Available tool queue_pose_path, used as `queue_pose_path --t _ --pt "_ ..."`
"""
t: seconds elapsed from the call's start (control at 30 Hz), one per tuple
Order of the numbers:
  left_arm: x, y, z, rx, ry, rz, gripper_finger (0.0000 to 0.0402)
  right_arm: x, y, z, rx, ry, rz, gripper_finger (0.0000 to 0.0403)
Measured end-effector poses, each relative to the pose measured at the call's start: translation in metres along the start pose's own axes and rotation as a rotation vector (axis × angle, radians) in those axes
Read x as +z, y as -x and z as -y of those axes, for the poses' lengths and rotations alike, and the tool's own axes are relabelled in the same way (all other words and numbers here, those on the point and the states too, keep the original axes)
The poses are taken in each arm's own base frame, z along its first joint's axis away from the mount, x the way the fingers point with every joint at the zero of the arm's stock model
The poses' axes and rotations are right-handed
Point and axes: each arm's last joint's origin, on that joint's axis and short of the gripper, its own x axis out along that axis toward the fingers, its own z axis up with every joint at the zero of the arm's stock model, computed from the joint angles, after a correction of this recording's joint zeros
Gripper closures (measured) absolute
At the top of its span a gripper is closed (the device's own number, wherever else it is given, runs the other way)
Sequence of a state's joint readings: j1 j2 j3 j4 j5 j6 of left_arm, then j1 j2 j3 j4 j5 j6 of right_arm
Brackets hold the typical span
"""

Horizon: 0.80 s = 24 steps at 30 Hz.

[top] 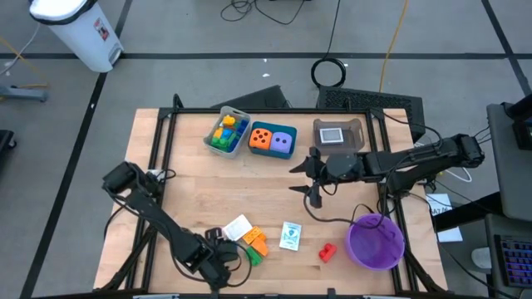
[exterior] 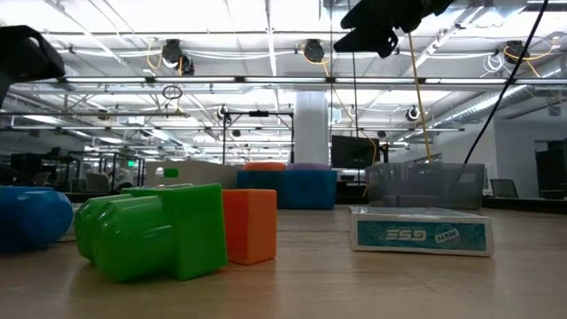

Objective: Pick & Place Toys
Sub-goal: Put the green game piece into the gray bin

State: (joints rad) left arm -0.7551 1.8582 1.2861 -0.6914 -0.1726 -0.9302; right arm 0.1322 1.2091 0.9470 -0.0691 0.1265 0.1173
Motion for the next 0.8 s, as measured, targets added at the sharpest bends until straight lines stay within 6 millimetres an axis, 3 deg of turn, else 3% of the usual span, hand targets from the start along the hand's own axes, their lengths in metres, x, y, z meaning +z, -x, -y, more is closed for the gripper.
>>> queue_pose_path --t 0.47,0.8 --pt "-0.006 -0.018 0.001 0.019 0.114 -0.092 0.0153 -0.006 0.000 0.001 -0.007 0.018 -0.063 0.0152" --pt "-0.004 -0.019 -0.001 0.019 0.075 -0.092 0.0153 -0.009 0.001 0.001 -0.010 0.021 -0.093 0.0152"
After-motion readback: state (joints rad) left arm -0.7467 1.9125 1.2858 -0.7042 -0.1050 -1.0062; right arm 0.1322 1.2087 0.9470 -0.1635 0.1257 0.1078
